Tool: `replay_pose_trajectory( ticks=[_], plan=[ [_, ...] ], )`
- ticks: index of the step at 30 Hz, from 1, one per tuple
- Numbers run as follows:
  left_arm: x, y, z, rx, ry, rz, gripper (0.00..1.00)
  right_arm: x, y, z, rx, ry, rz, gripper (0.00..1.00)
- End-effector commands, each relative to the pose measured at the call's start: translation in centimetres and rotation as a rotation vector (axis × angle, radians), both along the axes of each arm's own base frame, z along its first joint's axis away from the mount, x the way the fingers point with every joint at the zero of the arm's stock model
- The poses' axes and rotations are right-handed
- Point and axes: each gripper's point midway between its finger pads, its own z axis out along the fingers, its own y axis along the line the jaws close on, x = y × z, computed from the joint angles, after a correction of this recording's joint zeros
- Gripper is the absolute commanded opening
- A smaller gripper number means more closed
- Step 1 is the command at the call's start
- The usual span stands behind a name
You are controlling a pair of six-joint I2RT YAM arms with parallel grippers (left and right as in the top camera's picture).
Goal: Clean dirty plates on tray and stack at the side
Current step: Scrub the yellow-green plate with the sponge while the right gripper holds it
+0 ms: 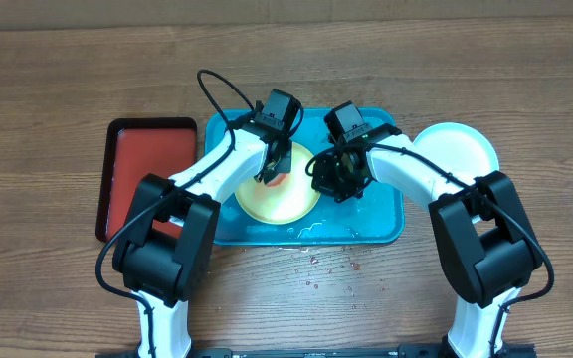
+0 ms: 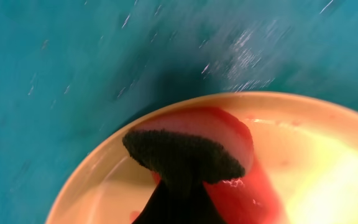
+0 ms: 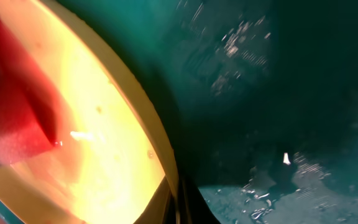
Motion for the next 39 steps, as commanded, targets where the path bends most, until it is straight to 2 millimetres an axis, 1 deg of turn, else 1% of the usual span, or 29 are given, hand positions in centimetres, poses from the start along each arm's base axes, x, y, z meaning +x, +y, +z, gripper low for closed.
replay_pose_trajectory(
  ticks=[1,4,6,9,11,12,14,18,20,22,24,27,30,33,36,38,39],
  plan=[
    [-3.2,0.8,-1.7,0.015,0.155,-0.091,0.04,-0.8,-1.0,-1.4,-0.04,0.036,-0.005,0.04],
    [-5.5,-1.1,-1.9,-0.086,0.263,-0.234,0.04,-0.8,-1.0,-1.4,-0.04,0.035,-0.006,0.04],
    [-7.1,-2.8,-1.6,-0.187,0.325,-0.34,0.04,-0.8,-1.0,-1.4,-0.04,0.035,-0.006,0.04],
    [-9.2,-5.8,-0.6,-0.38,0.381,-0.503,0.04,-0.8,-1.0,-1.4,-0.04,0.035,-0.006,0.04],
    [-10.1,-7.6,0.4,-0.504,0.388,-0.595,0.04,-0.8,-1.0,-1.4,-0.04,0.035,-0.006,0.04],
    [-10.3,-8.3,0.9,-0.553,0.383,-0.626,0.04,-0.8,-1.0,-1.4,-0.04,0.035,-0.006,0.04],
    [-10.1,-9.1,1.3,-0.597,0.366,-0.644,0.04,-0.8,-1.0,-1.4,-0.04,0.035,-0.006,0.04],
    [-8.8,-9.3,1.1,-0.578,0.308,-0.647,0.06,-0.8,-1.0,-1.4,-0.04,0.036,-0.006,0.04],
    [-7.4,-9.0,0.7,-0.531,0.265,-0.61,0.08,-0.8,-1.0,-1.4,-0.04,0.036,-0.006,0.04],
    [-5.8,-8.2,0.1,-0.455,0.217,-0.552,0.08,-0.8,-1.0,-1.4,-0.04,0.036,-0.006,0.04],
    [-4.1,-7.1,-0.4,-0.367,0.164,-0.485,0.08,-0.8,-1.0,-1.4,-0.04,0.036,-0.006,0.04],
    [-1.0,-4.8,-0.8,-0.214,0.058,-0.366,0.04,-0.8,-1.0,-1.4,-0.04,0.035,-0.005,0.04],
    [1.9,-2.4,-0.3,-0.073,-0.063,-0.239,0.04,-0.8,-1.1,-1.4,-0.041,0.036,-0.005,0.04],
    [4.0,-0.5,0.5,0.03,-0.158,-0.165,0.04,-0.9,-1.1,-1.4,-0.044,0.037,-0.006,0.04],
    [4.6,1.5,0.9,0.101,-0.191,-0.085,0.04,-0.9,-1.1,-1.4,-0.045,0.036,-0.002,0.04],
    [4.1,2.9,0.8,0.147,-0.174,-0.018,0.04,-0.9,-1.1,-1.4,-0.045,0.036,-0.003,0.04],
    [3.4,3.8,0.6,0.177,-0.149,0.018,0.04,-0.9,-1.1,-1.4,-0.045,0.036,-0.003,0.04]
  ],
)
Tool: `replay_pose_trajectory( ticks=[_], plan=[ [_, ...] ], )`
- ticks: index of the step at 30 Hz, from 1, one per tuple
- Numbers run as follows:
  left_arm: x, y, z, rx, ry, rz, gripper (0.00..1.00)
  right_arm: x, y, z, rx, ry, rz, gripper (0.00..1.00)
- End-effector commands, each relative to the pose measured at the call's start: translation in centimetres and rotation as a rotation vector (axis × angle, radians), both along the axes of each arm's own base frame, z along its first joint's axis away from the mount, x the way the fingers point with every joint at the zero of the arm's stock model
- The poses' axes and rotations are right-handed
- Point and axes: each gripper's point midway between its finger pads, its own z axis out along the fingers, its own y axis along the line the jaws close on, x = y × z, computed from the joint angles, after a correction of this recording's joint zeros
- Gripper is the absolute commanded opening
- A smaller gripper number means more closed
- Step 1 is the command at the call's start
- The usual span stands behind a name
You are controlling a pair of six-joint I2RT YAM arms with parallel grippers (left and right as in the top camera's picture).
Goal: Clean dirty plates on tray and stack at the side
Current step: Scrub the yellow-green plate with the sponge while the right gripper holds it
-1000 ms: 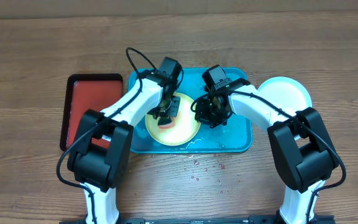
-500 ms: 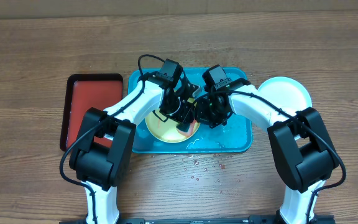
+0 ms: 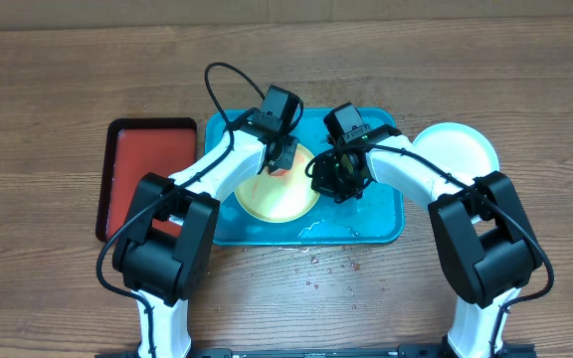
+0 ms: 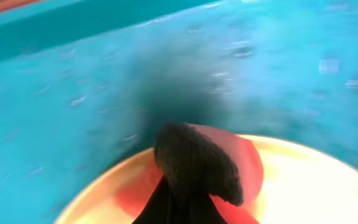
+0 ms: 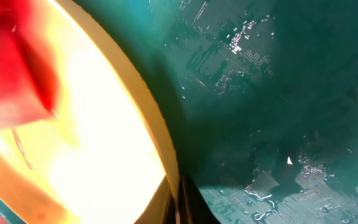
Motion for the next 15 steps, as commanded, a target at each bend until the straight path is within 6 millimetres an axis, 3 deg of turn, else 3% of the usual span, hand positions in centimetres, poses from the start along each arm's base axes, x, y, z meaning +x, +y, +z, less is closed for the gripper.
replay_pose_trajectory(
  ticks=[1,5,8,11,15],
  plan=[
    [-0.2,6.0,-0.1,0.2,-0.023,0.238,0.04,-0.7,-1.2,-1.4,-0.047,0.033,-0.007,0.04],
    [-4.1,7.5,-1.0,0.265,0.134,0.256,0.04,-0.7,-1.2,-1.4,-0.047,0.033,-0.008,0.04],
    [-6.5,7.2,-1.6,0.257,0.248,0.212,0.04,-0.7,-1.2,-1.4,-0.047,0.033,-0.008,0.04],
    [-9.0,4.3,-2.3,0.126,0.4,0.027,0.04,-0.7,-1.2,-1.4,-0.047,0.033,-0.008,0.04],
    [-12.4,-1.9,-1.6,-0.201,0.543,-0.354,0.04,-0.7,-1.1,-1.4,-0.047,0.033,-0.008,0.04]
  ],
)
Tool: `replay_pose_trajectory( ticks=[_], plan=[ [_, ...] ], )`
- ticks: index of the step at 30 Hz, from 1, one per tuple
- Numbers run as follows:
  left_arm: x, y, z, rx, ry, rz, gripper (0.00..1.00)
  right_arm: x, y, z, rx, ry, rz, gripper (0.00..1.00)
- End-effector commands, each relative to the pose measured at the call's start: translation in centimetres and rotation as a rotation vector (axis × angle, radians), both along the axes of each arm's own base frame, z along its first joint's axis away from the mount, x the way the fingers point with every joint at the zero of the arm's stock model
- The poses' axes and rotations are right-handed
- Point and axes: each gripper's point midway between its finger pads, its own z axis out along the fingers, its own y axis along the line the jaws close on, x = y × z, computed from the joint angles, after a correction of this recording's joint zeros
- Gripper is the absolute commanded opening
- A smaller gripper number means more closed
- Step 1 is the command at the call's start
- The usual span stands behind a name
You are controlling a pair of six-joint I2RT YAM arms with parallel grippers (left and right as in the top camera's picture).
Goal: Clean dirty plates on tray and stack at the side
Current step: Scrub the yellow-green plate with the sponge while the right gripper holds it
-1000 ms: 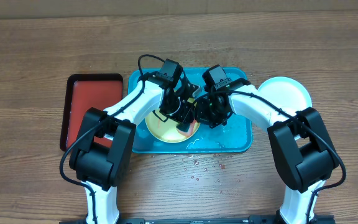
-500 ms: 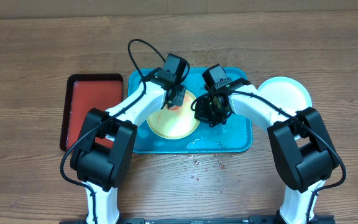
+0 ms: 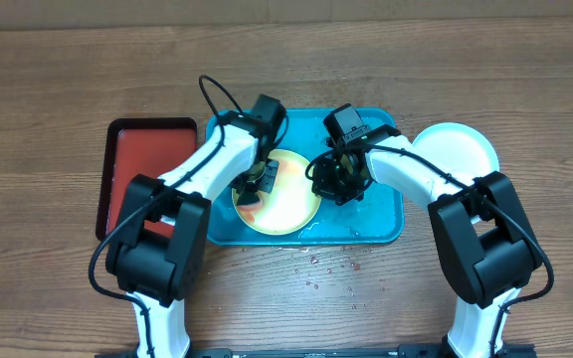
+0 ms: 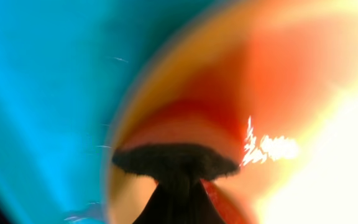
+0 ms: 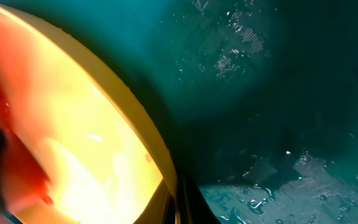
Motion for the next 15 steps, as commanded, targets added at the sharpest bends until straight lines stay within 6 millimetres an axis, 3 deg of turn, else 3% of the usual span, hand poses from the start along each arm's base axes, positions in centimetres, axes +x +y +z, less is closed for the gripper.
replay_pose_trajectory(
  ticks=[1,4,9,12,15],
  plan=[
    [-5.6,-8.3,0.4,-0.539,0.249,-0.355,0.04,-0.2,-1.1,-1.3,-0.045,0.021,-0.031,0.04],
    [-5.9,-10.3,1.4,-0.672,0.243,-0.414,0.04,-0.2,-1.1,-1.3,-0.045,0.021,-0.032,0.04],
    [-4.3,-11.2,1.6,-0.698,0.162,-0.446,0.04,-0.2,-1.1,-1.3,-0.045,0.019,-0.032,0.04],
    [-2.3,-11.2,1.2,-0.663,0.081,-0.442,0.04,-0.2,-1.1,-1.3,-0.044,0.019,-0.032,0.04],
    [1.0,-9.8,0.3,-0.528,-0.032,-0.331,0.04,-0.2,-1.1,-1.3,-0.045,0.019,-0.032,0.04]
  ],
)
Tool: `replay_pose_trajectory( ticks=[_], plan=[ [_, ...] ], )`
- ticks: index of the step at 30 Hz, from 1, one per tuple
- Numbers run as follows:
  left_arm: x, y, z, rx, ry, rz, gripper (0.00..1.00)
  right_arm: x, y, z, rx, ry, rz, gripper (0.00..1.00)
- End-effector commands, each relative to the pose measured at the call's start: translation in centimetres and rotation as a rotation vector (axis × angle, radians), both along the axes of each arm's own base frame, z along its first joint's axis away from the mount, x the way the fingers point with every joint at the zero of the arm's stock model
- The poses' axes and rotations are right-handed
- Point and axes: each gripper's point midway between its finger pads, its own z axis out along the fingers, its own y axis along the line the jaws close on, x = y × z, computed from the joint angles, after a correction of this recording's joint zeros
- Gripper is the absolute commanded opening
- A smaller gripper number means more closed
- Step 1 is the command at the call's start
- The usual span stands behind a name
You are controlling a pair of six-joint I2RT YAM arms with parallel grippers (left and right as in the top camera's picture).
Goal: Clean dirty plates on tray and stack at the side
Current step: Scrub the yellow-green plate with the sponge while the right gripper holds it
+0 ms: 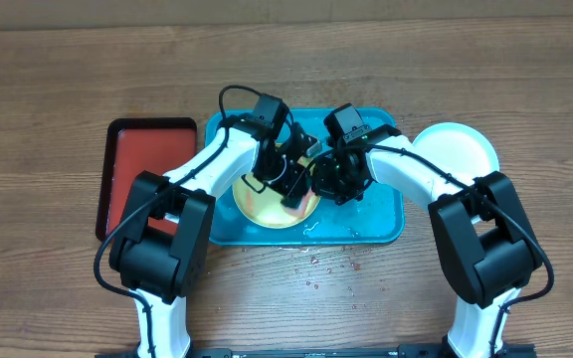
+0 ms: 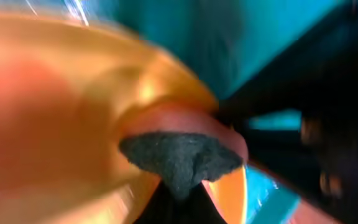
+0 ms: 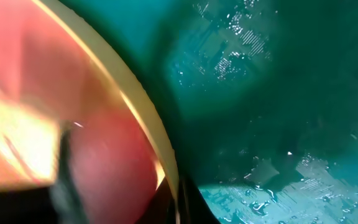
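Observation:
A yellow plate lies on the wet blue tray. My left gripper is shut on a red sponge with a black scouring face, pressed on the plate's right side by the rim. My right gripper is shut on the plate's right rim, its jaws pinched together at the bottom of the right wrist view. The sponge shows as a red blur close to that grip. The left wrist view is blurred.
A clean white plate sits on the table right of the tray. A red tray lies to the left. Water drops and red specks dot the wood in front of the blue tray.
My left gripper with the sponge was at the plate's left edge and is now at its right side, close to the right gripper. The right gripper still holds the rim in the same place.
The sponge was on the plate's far middle, then at its far edge, then at its left edge, and now at the right side. Throughout, my right gripper kept the plate's right rim pinched on the blue tray.

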Motion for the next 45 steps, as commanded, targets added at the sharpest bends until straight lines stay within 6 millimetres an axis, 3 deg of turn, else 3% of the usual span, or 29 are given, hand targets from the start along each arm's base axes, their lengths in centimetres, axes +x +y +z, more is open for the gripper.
replay_pose_trajectory(
  ticks=[1,5,9,13,16,19,23,26,30,33,38,45],
  plan=[
    [3.3,1.9,-1.2,0.131,-0.089,0.17,0.04,-0.2,-1.1,-1.4,-0.049,0.017,-0.023,0.04],
    [7.4,6.3,-1.4,0.352,-0.245,0.427,0.04,-0.3,-1.1,-1.4,-0.049,0.017,-0.023,0.04],
    [9.3,10.8,-0.5,0.562,-0.379,0.611,0.04,-0.2,-1.1,-1.4,-0.049,0.017,-0.023,0.04],
    [9.4,14.1,0.8,0.743,-0.449,0.655,0.04,-0.2,-1.1,-1.4,-0.049,0.017,-0.022,0.04],
    [7.9,15.8,1.5,0.834,-0.411,0.721,0.04,-0.2,-1.1,-1.4,-0.049,0.017,-0.022,0.04],
    [4.7,14.6,-0.2,0.772,-0.215,0.747,0.04,-0.3,-1.1,-1.4,-0.049,0.017,-0.022,0.04],
    [0.7,10.4,-1.7,0.587,0.07,0.677,0.04,-0.2,-1.1,-1.4,-0.049,0.017,-0.023,0.04],
    [-1.3,6.7,-1.6,0.423,0.214,0.565,0.04,-0.2,-1.1,-1.4,-0.048,0.017,-0.023,0.04],
    [-2.4,1.9,-0.3,0.172,0.253,0.295,0.04,-0.2,-1.1,-1.4,-0.048,0.017,-0.023,0.04],
    [-2.0,1.1,0.0,0.114,0.219,0.234,0.04,-0.3,-1.1,-1.4,-0.047,0.018,-0.023,0.04],
    [0.9,2.0,1.7,0.077,0.169,0.282,0.04,-0.3,-1.1,-1.4,-0.046,0.018,-0.022,0.04],
    [7.5,5.9,9.6,0.013,0.065,0.415,0.04,-0.2,-1.0,-1.3,-0.044,0.015,-0.019,0.04]
  ],
)
